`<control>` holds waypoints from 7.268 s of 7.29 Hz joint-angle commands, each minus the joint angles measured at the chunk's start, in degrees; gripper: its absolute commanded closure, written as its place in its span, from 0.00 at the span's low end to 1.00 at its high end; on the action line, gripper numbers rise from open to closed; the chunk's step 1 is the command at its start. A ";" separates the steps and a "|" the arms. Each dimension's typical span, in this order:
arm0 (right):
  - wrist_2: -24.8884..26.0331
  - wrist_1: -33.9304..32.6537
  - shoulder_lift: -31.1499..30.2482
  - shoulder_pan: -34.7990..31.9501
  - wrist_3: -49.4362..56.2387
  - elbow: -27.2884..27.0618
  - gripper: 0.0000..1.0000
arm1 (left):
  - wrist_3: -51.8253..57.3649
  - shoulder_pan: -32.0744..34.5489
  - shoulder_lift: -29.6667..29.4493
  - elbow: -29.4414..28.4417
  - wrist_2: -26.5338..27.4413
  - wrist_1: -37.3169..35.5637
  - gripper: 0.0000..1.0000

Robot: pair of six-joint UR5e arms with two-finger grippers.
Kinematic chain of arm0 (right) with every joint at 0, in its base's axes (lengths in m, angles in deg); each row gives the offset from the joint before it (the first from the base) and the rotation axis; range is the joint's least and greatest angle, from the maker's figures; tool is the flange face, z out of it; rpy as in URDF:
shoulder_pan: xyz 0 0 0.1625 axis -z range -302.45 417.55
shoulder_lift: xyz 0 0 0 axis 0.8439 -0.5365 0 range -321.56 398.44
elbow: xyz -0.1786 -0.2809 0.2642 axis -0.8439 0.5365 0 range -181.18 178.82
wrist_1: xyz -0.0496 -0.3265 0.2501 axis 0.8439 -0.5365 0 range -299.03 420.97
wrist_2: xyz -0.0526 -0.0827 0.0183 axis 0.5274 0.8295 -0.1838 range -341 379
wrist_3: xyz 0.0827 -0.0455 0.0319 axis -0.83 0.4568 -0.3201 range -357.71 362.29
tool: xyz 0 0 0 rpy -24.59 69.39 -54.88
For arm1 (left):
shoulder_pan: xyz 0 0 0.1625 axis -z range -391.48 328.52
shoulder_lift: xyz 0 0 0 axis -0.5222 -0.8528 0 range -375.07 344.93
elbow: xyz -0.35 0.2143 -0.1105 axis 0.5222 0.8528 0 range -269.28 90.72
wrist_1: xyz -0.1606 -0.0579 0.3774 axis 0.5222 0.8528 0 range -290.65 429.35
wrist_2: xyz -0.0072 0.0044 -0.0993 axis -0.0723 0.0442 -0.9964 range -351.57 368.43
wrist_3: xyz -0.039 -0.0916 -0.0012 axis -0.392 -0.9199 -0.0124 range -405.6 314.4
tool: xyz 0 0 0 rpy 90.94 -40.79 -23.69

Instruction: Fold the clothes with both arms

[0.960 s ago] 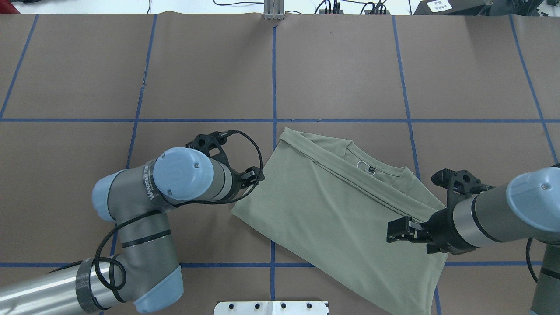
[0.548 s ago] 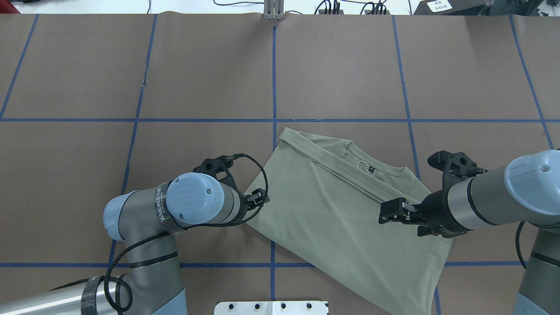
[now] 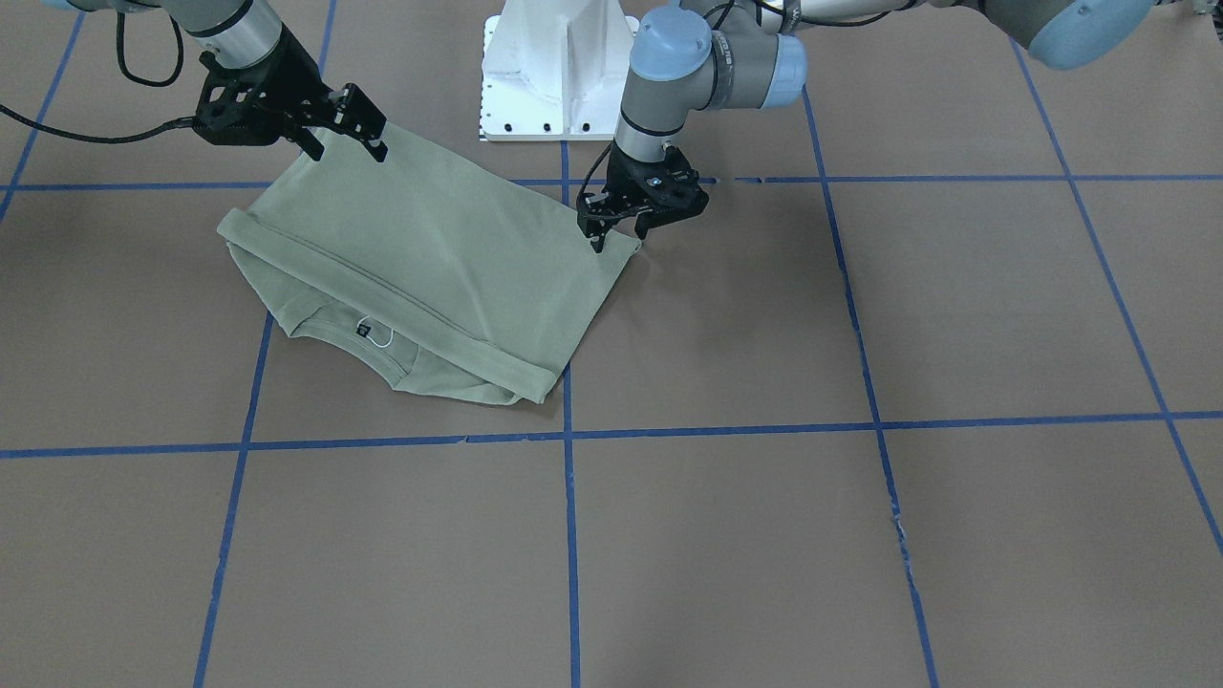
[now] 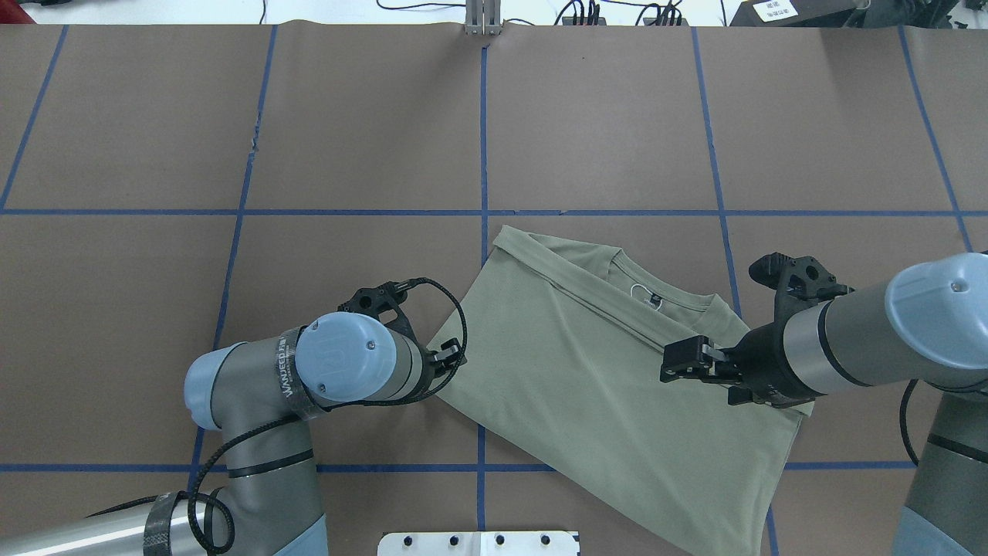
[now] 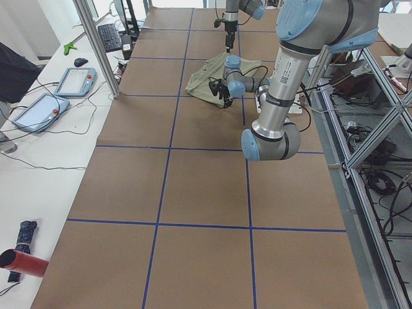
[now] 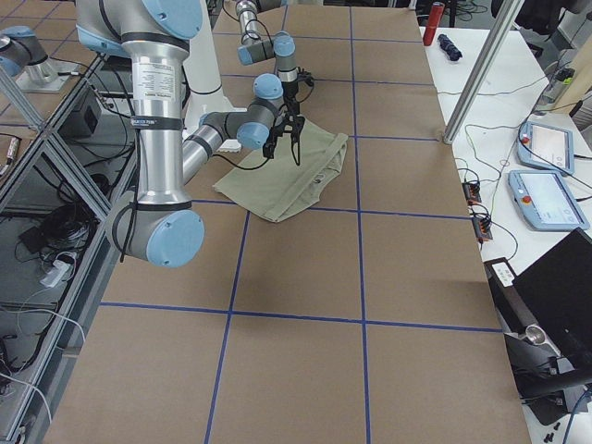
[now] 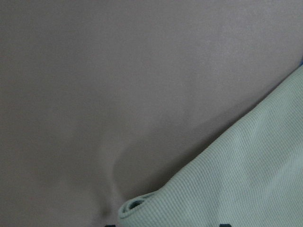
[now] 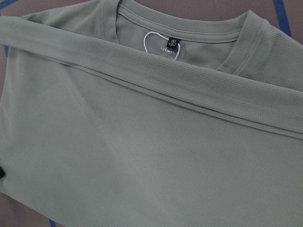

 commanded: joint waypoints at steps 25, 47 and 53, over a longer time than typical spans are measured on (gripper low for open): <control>1.23 -0.18 6.98 -3.96 -0.09 6.69 0.00 | 33.83 28.03 -22.75 -46.05 -3.53 29.80 0.00; 12.66 -26.11 24.43 4.13 26.45 24.48 0.00 | 33.14 20.57 1.54 4.08 -8.42 3.60 0.00; 12.57 -26.20 24.79 1.93 29.62 20.22 0.00 | 33.14 20.48 1.19 4.26 -8.42 3.51 0.00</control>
